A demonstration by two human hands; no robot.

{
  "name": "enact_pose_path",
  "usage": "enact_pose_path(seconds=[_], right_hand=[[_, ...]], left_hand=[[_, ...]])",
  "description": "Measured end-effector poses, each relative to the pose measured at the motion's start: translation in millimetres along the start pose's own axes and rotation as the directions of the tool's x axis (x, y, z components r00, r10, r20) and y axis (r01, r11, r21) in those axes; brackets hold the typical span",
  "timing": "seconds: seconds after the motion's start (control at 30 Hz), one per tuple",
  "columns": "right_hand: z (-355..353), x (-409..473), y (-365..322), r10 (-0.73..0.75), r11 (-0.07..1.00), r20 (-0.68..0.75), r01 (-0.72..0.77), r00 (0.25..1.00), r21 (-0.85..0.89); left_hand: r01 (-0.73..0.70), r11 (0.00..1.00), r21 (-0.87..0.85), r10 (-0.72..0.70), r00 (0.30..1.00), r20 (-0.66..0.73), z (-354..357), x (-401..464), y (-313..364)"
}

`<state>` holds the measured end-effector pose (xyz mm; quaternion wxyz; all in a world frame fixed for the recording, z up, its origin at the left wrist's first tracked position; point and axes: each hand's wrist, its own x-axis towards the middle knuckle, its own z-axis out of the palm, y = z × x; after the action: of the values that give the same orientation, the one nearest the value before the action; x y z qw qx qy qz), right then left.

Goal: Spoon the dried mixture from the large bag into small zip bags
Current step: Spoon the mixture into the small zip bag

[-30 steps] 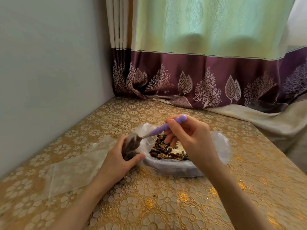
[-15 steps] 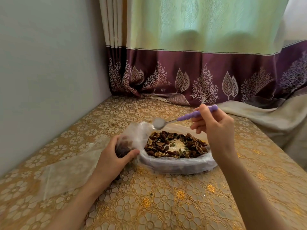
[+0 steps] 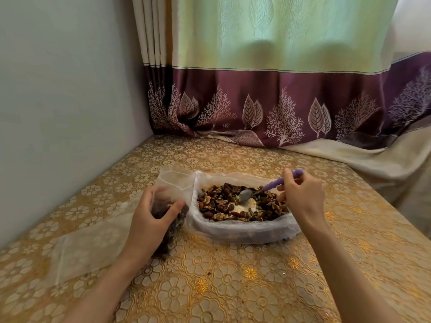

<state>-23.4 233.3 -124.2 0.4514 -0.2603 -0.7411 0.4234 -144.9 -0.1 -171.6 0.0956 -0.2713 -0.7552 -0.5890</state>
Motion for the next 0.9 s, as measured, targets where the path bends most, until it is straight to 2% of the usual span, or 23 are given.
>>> enact_pose_path(seconds=[0.17, 0.3, 0.47, 0.7, 0.9], right_hand=[[4, -1, 8, 0.219, 0.953, 0.209, -0.255, 0.953, 0.165], [8, -5, 6, 0.267, 0.905, 0.329, -0.353, 0.906, 0.237], [7, -3, 5, 0.301, 0.905, 0.245, -0.357, 0.922, 0.23], [3, -1, 2, 0.329, 0.884, 0.163, -0.364, 0.93, 0.292], [0, 4, -4, 0.366, 0.82, 0.176, -0.406, 0.914, 0.403]], left_hand=[[-0.017, 1.0, -0.006, 0.017, 1.0, 0.016, 0, 0, 1], [-0.027, 0.999, -0.025, 0.028, 0.999, 0.033, 0, 0, 1], [-0.033, 0.998, -0.045, 0.036, 0.997, 0.063, 1, -1, 1], [-0.051, 0.998, 0.022, 0.048, 0.994, 0.101, 3, 0, -3], [-0.042, 0.999, 0.031, 0.037, 0.989, 0.145, 2, 0, -3]])
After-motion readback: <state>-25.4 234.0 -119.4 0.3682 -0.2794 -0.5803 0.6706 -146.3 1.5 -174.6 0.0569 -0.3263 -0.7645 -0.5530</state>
